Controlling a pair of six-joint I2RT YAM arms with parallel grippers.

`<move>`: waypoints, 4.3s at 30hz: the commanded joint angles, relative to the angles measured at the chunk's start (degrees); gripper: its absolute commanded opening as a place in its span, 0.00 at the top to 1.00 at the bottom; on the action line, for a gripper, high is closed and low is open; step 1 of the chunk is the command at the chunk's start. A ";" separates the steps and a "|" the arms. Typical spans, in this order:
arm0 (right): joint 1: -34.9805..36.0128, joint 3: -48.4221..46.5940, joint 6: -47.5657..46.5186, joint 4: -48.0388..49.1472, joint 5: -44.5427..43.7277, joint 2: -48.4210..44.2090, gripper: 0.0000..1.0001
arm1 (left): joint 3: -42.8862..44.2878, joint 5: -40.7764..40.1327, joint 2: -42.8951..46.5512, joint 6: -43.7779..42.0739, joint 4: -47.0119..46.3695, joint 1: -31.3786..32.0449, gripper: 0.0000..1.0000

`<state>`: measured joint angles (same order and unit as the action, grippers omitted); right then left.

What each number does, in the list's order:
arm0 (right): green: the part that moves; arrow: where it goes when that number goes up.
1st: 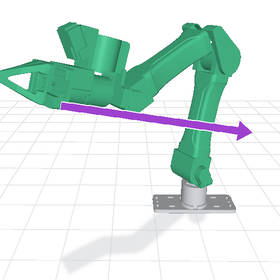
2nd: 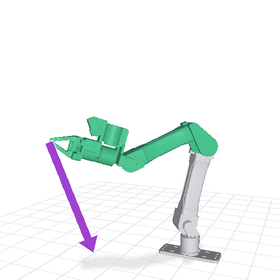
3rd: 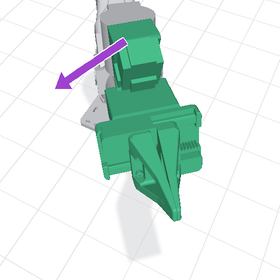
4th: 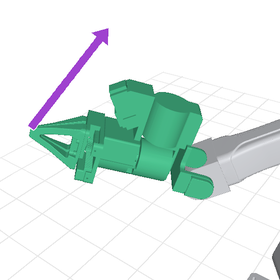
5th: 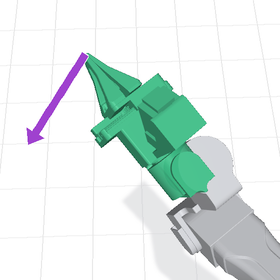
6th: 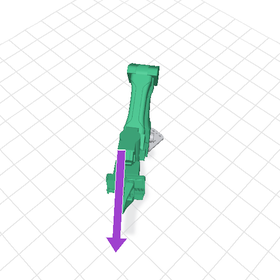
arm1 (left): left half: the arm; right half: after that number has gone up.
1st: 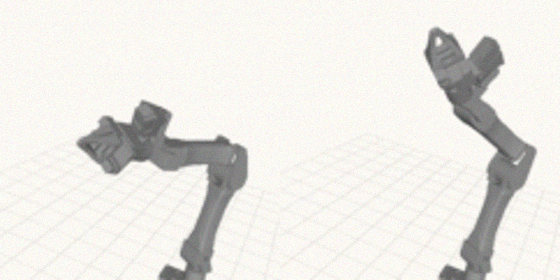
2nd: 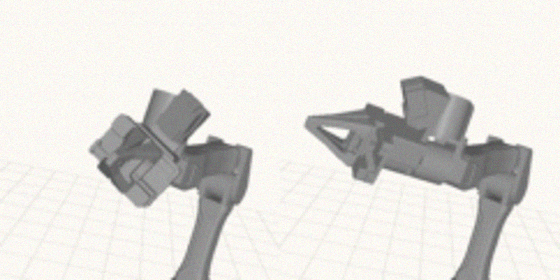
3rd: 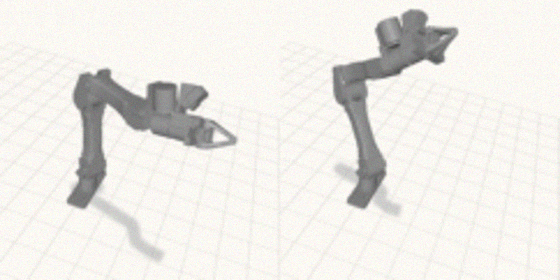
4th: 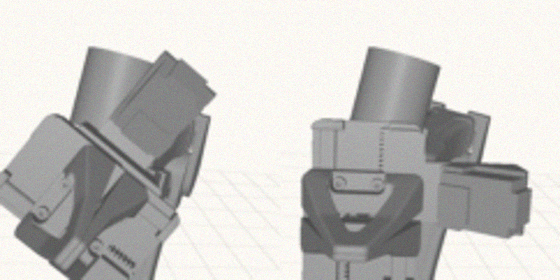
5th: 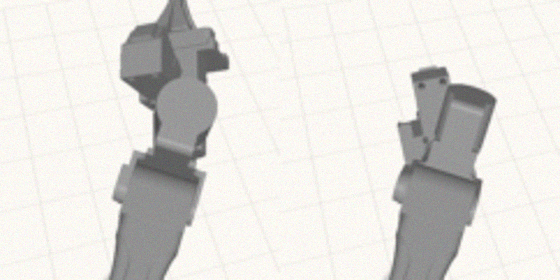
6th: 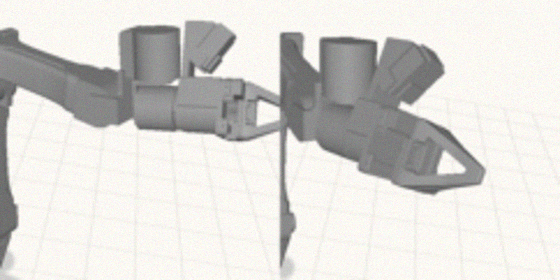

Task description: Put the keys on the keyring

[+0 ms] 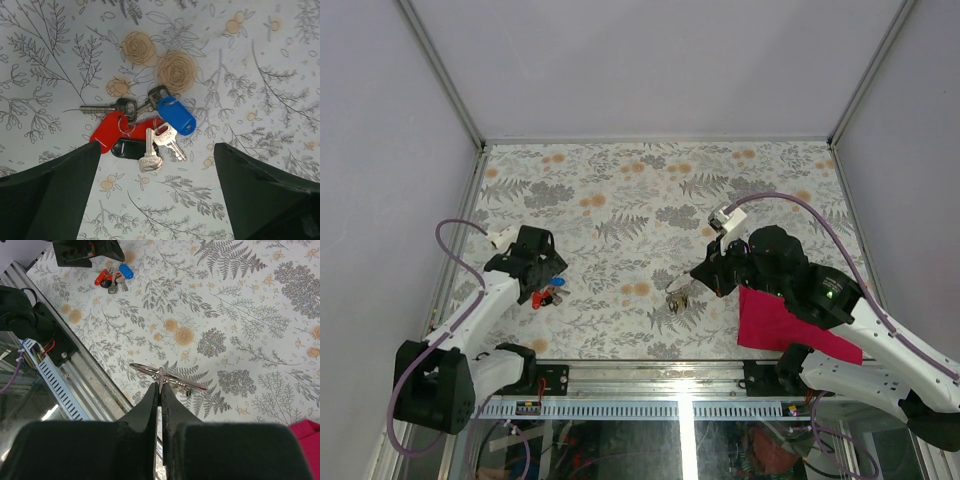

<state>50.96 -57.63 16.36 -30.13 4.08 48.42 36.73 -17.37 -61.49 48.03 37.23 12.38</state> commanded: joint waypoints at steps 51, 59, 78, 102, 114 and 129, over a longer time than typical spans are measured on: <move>0.13 1.17 -0.45 5.54 1.37 -1.48 1.00 | -5.18 8.46 -13.90 0.76 -14.66 3.62 0.42; 0.19 0.50 -0.36 4.79 0.56 -1.83 1.00 | -3.34 7.06 -18.06 3.83 -16.47 11.82 0.55; 0.18 0.14 3.30 -0.09 -18.63 -11.82 1.00 | 15.41 6.55 -31.89 2.74 -18.45 36.68 0.91; 0.18 2.20 4.48 -1.34 -20.82 -12.54 1.00 | 1.58 5.45 -5.19 -12.71 -11.21 2.72 0.39; 0.19 1.82 4.41 -1.31 -19.87 -11.78 1.00 | -0.25 0.84 -12.91 -8.48 -14.42 -3.76 0.41; 0.17 1.65 4.11 -1.52 -19.42 -11.30 1.00 | 1.95 1.90 -19.32 -9.00 -19.96 -5.61 0.55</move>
<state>50.96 -54.76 20.14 -34.89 -15.49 37.30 36.84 -14.50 -79.59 38.87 21.06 7.31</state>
